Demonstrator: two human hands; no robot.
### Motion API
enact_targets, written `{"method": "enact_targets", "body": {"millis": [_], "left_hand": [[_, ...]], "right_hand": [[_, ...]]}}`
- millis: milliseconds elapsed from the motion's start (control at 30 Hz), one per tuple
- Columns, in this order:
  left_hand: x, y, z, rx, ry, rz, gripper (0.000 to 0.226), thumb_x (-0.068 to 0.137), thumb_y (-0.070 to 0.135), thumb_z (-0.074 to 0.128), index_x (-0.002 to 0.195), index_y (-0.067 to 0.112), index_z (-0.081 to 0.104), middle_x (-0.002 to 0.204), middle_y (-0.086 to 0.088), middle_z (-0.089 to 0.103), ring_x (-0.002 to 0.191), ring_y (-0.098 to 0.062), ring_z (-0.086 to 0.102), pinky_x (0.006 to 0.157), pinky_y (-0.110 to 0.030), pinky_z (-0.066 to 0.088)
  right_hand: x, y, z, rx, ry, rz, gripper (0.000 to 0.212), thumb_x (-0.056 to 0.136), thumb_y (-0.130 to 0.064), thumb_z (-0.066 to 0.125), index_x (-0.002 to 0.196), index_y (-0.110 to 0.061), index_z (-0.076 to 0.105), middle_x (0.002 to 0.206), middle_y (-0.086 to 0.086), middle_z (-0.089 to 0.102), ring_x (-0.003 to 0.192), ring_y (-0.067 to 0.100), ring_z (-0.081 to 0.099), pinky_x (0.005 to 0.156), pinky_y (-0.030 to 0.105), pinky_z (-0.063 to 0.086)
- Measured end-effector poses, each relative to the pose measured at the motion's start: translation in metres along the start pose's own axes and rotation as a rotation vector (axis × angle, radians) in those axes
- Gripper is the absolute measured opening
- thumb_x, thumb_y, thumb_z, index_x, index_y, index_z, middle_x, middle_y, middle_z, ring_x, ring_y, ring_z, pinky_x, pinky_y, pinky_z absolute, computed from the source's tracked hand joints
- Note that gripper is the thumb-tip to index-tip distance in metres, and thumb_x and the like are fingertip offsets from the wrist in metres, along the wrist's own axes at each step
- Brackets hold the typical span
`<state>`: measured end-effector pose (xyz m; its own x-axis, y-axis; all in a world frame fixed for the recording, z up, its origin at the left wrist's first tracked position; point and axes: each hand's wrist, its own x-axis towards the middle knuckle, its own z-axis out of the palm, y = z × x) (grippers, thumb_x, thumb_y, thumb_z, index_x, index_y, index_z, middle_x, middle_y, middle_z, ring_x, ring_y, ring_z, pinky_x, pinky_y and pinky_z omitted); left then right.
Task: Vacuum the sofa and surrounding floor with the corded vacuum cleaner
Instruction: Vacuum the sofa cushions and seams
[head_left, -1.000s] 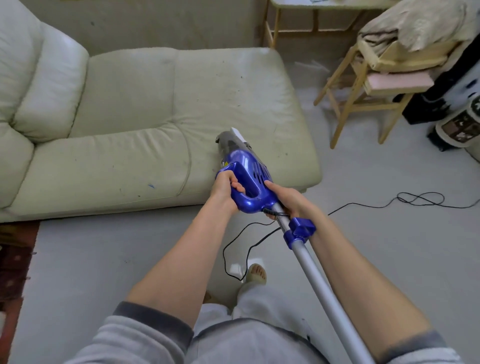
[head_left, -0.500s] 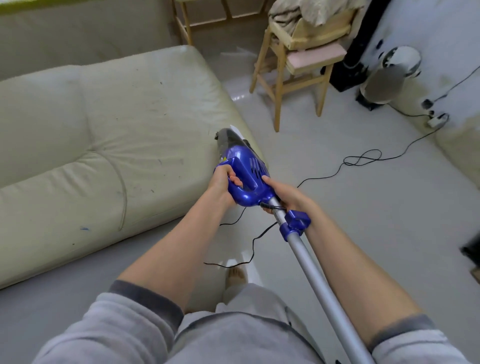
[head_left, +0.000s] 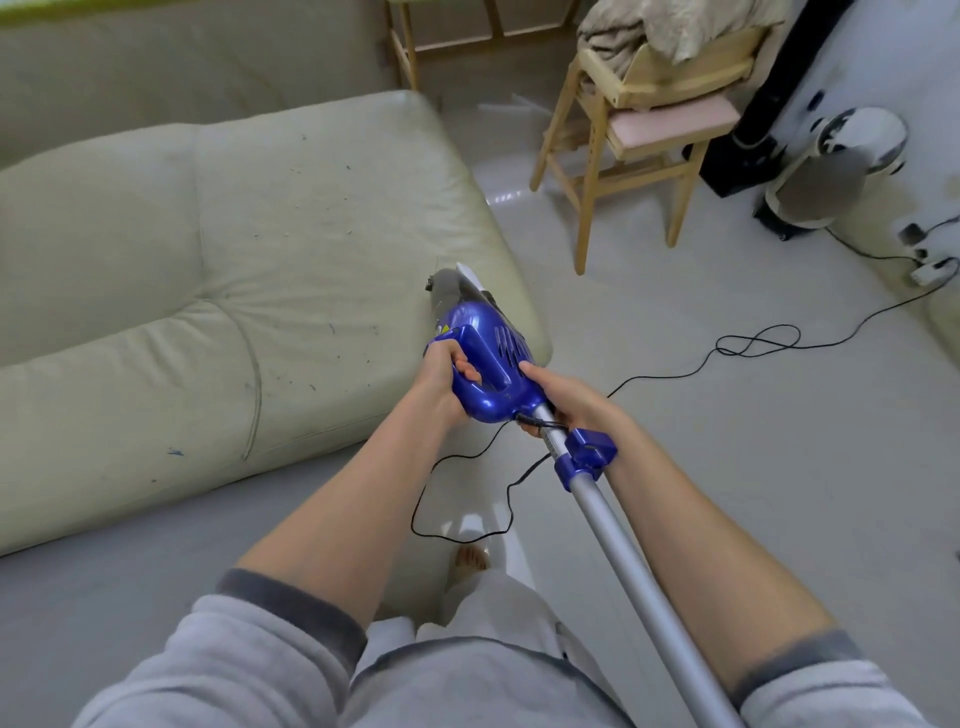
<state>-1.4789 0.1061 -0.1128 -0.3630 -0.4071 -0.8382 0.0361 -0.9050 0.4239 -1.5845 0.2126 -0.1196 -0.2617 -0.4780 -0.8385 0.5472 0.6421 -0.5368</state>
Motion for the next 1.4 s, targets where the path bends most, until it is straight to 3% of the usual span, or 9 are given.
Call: {"method": "enact_targets", "body": {"millis": [167,700,1067,1200,1400], "left_hand": [[-0.003,0.018,-0.019,-0.045,0.029,0.009,0.024,0.075,0.004,0.038,0.056,0.018,0.033,0.041,0.008,0.033,0.032,-0.006,0.03,0.041,-0.015,0.033],[-0.024,0.089,-0.141,-0.276,0.09,0.126,0.024,0.077,0.001,0.029,0.06,0.018,0.027,0.038,0.007,0.027,0.027,-0.006,0.025,0.032,-0.01,0.024],[-0.05,0.131,-0.246,-0.36,0.161,0.163,0.023,0.077,0.002,0.033,0.059,0.017,0.03,0.039,0.006,0.031,0.029,-0.005,0.027,0.032,-0.012,0.027],[-0.055,0.138,-0.269,-0.383,0.175,0.183,0.023,0.077,0.001,0.033,0.06,0.016,0.031,0.038,0.006,0.031,0.028,-0.005,0.028,0.033,-0.011,0.027],[-0.059,0.141,-0.286,-0.386,0.176,0.179,0.023,0.078,0.002,0.036,0.06,0.016,0.031,0.037,0.007,0.032,0.027,-0.005,0.029,0.033,-0.011,0.028]], "right_hand": [[0.007,-0.009,0.023,-0.038,-0.036,0.001,0.033,0.096,-0.037,0.057,0.099,-0.005,0.058,0.063,0.008,0.065,0.046,0.016,0.062,0.043,0.023,0.051],[0.027,-0.016,0.168,-0.266,-0.131,-0.033,0.029,0.097,-0.036,0.055,0.086,-0.009,0.056,0.058,0.005,0.061,0.042,0.014,0.057,0.039,0.022,0.047],[0.039,0.003,0.28,-0.341,-0.225,-0.01,0.029,0.096,-0.036,0.056,0.094,-0.007,0.057,0.068,0.009,0.061,0.043,0.016,0.058,0.04,0.024,0.049],[0.044,0.009,0.304,-0.417,-0.234,-0.011,0.037,0.094,-0.039,0.059,0.105,-0.004,0.057,0.07,0.01,0.063,0.048,0.018,0.06,0.043,0.026,0.05],[0.042,0.017,0.32,-0.426,-0.253,-0.003,0.037,0.096,-0.039,0.056,0.106,-0.004,0.056,0.068,0.01,0.063,0.046,0.017,0.06,0.042,0.025,0.05]]}}
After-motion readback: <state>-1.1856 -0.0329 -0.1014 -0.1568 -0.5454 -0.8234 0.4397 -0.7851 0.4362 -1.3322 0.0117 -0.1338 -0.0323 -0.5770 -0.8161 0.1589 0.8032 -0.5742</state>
